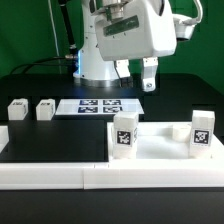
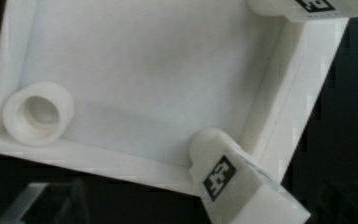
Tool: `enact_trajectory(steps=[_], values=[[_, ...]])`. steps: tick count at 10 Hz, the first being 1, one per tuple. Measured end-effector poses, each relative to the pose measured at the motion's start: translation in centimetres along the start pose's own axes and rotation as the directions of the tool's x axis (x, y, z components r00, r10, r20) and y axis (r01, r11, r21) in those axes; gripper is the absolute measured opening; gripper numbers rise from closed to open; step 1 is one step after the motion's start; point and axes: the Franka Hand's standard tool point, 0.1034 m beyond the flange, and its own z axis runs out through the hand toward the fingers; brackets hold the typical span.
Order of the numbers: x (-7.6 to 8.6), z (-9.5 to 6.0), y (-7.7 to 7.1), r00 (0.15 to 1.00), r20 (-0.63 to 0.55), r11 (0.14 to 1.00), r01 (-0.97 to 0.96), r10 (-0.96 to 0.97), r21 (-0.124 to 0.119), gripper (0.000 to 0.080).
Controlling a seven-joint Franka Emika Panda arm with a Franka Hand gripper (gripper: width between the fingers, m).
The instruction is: Assemble square table
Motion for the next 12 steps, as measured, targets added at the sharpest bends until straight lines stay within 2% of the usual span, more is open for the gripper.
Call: enact_trajectory(steps=[2, 3, 12], values=[[0.22, 0.18, 0.22, 0.980, -0.001, 0.979, 0.201, -0.201, -0.005, 0.0648], [0.32, 0.27, 0.29, 0.971, -0.002, 0.971, 0.240, -0.240, -0.007, 0.0648], [0.32, 0.27, 0.29, 0.971, -0.002, 0.971, 0.240, -0.240, -0.007, 0.0648]])
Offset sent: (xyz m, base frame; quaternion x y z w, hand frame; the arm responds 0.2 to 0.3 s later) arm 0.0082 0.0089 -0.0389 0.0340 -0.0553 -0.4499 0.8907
